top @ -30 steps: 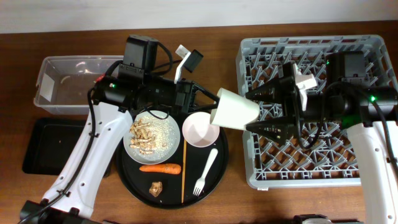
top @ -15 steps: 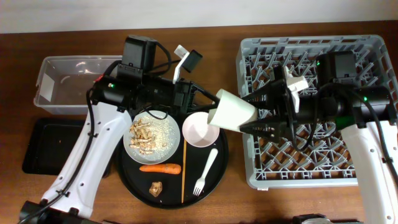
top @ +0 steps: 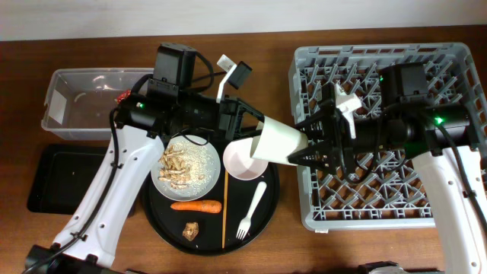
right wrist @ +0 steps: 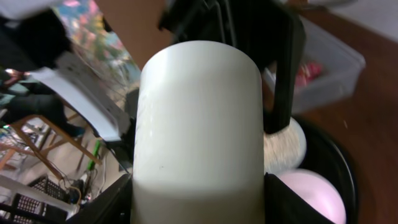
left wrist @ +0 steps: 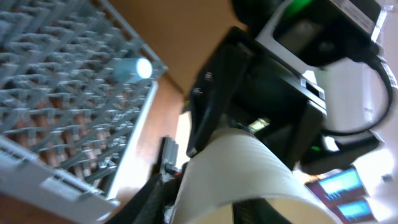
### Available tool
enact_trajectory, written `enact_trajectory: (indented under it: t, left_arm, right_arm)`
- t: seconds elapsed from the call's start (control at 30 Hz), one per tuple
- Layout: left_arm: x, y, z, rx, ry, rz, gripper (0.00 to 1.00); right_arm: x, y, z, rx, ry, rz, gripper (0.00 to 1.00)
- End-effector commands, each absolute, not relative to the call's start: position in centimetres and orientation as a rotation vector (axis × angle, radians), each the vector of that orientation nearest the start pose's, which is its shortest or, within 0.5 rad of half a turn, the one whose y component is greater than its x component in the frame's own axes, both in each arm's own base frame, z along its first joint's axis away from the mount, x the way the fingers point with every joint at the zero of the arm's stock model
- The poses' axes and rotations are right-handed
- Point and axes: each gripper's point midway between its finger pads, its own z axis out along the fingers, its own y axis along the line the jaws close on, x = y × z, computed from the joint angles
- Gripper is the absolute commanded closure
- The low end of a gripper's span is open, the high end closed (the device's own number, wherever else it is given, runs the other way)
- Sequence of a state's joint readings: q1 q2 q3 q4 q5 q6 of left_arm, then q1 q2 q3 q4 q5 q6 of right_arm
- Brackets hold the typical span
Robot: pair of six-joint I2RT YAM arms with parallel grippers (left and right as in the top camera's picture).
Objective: Sort waste into correct bins and load items into the dishwasher rack
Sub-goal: 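Place the white cup upside down in the rack with the right gripper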
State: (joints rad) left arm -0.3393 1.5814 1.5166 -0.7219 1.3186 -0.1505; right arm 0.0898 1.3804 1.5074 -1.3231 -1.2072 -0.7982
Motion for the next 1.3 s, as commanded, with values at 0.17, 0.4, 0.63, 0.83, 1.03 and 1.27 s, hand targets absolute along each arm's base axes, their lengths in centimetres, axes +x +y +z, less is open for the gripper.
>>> enact_trajectory:
  t: [0.17, 0.4, 0.63, 0.83, 1.03, 1.27]
  left_arm:
    - [34.1, -18.3, 23.5, 0.386, 2.581, -0.940, 0.58]
    - [33.2, -14.5, 20.7, 0.325, 2.745, -0.646, 0.58]
    - [33.0, -14.5, 20.6, 0.325, 2.753, -0.647, 0.58]
    - [33.0, -14.4, 20.6, 0.324, 2.754, -0.647, 0.58]
    - [33.0, -14.4, 20.6, 0.324, 2.754, -0.647, 0.58]
    - [33.0, -14.4, 20.6, 0.324, 2.754, -0.648, 0.58]
  right_arm:
    - [30.5, 5.9, 28.5, -0.386, 2.522, 0.509, 0.70]
    - [30.8, -5.1, 26.4, 0.271, 2.658, 0.129, 0.71]
    - [29.8, -12.8, 21.4, 0.672, 2.794, -0.064, 0.71]
    - [28.9, -15.9, 17.1, 0.870, 2.909, -0.063, 0.72]
    - [29.4, -16.0, 15.1, 0.891, 2.957, -0.024, 0.71]
    - [29.7, -15.2, 15.0, 0.887, 2.954, 0.055, 0.08]
